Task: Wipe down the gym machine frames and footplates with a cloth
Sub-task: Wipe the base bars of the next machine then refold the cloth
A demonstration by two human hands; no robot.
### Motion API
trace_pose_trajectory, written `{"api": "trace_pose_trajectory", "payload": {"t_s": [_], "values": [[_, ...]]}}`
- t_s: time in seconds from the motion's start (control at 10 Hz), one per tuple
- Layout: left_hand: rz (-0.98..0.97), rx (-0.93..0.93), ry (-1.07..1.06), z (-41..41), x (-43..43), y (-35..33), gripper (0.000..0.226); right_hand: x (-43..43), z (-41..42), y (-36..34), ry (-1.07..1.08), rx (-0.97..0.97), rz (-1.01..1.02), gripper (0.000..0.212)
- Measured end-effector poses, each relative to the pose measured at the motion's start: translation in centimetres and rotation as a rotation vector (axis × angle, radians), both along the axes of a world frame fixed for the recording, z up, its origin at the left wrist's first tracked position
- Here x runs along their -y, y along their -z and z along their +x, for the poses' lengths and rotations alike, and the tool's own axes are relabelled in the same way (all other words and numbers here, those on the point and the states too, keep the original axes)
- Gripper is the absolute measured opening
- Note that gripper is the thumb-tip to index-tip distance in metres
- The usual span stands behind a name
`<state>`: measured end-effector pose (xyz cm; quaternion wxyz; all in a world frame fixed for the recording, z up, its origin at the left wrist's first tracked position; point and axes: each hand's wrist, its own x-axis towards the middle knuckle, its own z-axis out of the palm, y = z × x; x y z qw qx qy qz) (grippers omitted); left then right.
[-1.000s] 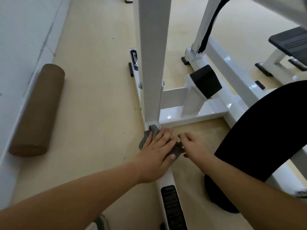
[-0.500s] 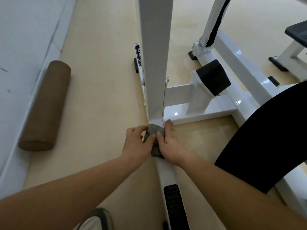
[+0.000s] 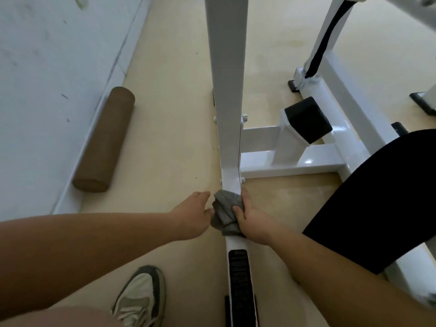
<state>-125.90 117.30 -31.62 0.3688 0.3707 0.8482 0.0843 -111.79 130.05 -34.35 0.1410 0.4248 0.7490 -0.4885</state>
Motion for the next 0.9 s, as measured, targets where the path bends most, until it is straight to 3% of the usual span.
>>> {"api": "trace_pose_trajectory", "payload": {"t_s": [0.1,0.2,0.3,0.4,0.5,0.6,0.7,0.8,0.9], "values": [[-0.034,-0.022,-0.001,-0.2,1.2,-2.8,0.068,-1.2,-0.1,0.5,0.185,-0.038,0.204,0.074],[-0.041,-0.032,0.034,-0.2,2.8,-5.7,0.069,-0.7,-0.7,3.7,-0.008,-0.043,0.538,0.075],[-0.023,-0.042,0.043,0.3,2.9,-7.1,0.068,-0.4,-1.0,1.2,0.281,-0.249,0.157,0.075],[-0.011,0.014,0.054,0.8,1.1,-6.1,0.066,1.6,-1.1,-1.5,0.063,-0.008,0.182,0.066],[0.049,0.035,0.022,0.8,-1.2,-2.7,0.052,0.9,-1.9,0.7,0.078,0.052,0.123,0.070],[0.150,0.016,-0.090,0.3,-2.0,0.9,0.044,0.7,-2.0,0.8,0.159,-0.079,0.047,0.073],[0.279,0.043,-0.186,0.7,-1.5,3.6,0.044,1.6,0.0,0.9,0.273,-0.329,0.212,0.062],[0.307,0.080,-0.173,1.4,0.1,4.9,0.049,3.9,2.9,1.9,0.295,-0.436,0.303,0.042],[0.311,0.080,-0.155,2.6,2.6,5.6,0.051,6.6,5.6,1.6,0.236,-0.379,0.138,0.051]]}}
